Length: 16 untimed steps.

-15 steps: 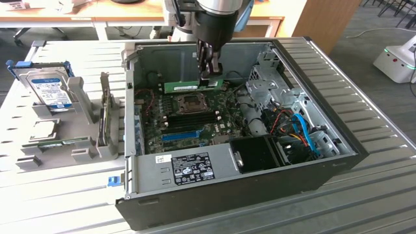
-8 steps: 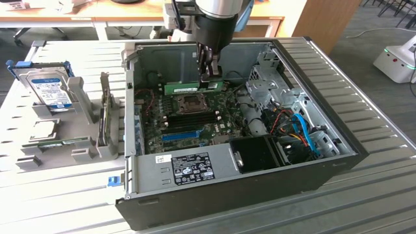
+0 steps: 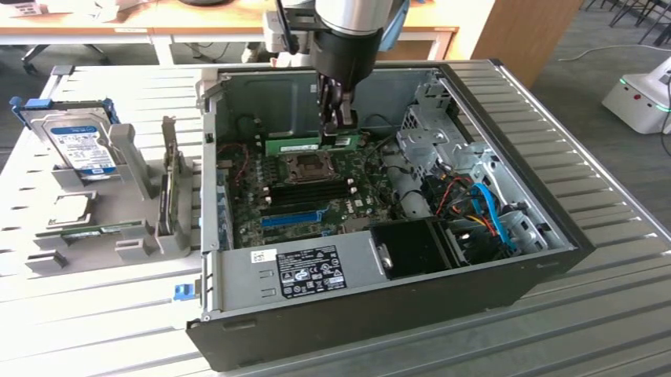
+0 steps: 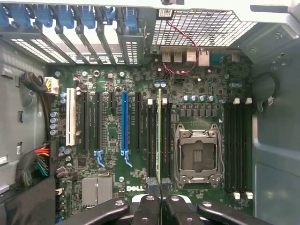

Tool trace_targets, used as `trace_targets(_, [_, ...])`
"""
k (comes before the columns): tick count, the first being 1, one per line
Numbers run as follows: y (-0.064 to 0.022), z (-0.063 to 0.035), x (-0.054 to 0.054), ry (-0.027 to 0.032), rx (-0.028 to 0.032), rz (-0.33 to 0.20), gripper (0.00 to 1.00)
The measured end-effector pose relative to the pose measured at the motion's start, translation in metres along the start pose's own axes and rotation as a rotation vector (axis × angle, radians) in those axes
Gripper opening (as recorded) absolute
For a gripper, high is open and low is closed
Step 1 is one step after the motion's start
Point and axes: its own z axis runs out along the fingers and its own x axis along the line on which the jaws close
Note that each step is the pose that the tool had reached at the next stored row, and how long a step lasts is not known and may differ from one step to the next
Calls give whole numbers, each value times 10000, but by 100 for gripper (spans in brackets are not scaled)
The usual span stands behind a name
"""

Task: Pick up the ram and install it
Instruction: 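Insert the ram into the slot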

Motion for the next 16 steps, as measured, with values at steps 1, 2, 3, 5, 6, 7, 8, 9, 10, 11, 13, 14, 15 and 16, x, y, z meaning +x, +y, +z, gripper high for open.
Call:
trace_targets(1, [0,6,1,0,0,0,12])
trace_targets(2, [0,12,3,0,0,0,12])
trace_targets(3, [0,18,4,0,0,0,12])
trace_targets(5, [0,31,9,0,0,0,12])
trace_targets(6, [0,38,12,0,0,-1,12])
trace_targets(7, [0,44,15,0,0,0,12])
trace_targets(8, [0,52,18,0,0,0,12])
trace_targets(9, [0,58,21,0,0,0,12])
trace_targets(10, [0,66,24,0,0,0,12])
trace_targets(11, [0,73,28,0,0,0,12])
trace_targets(13, [0,89,35,-1,0,0,12])
trace_targets(14, [0,96,38,-1,0,0,12])
trace_targets(15, [0,103,41,-1,0,0,12])
trace_targets(16, [-1,111,44,0,0,0,12])
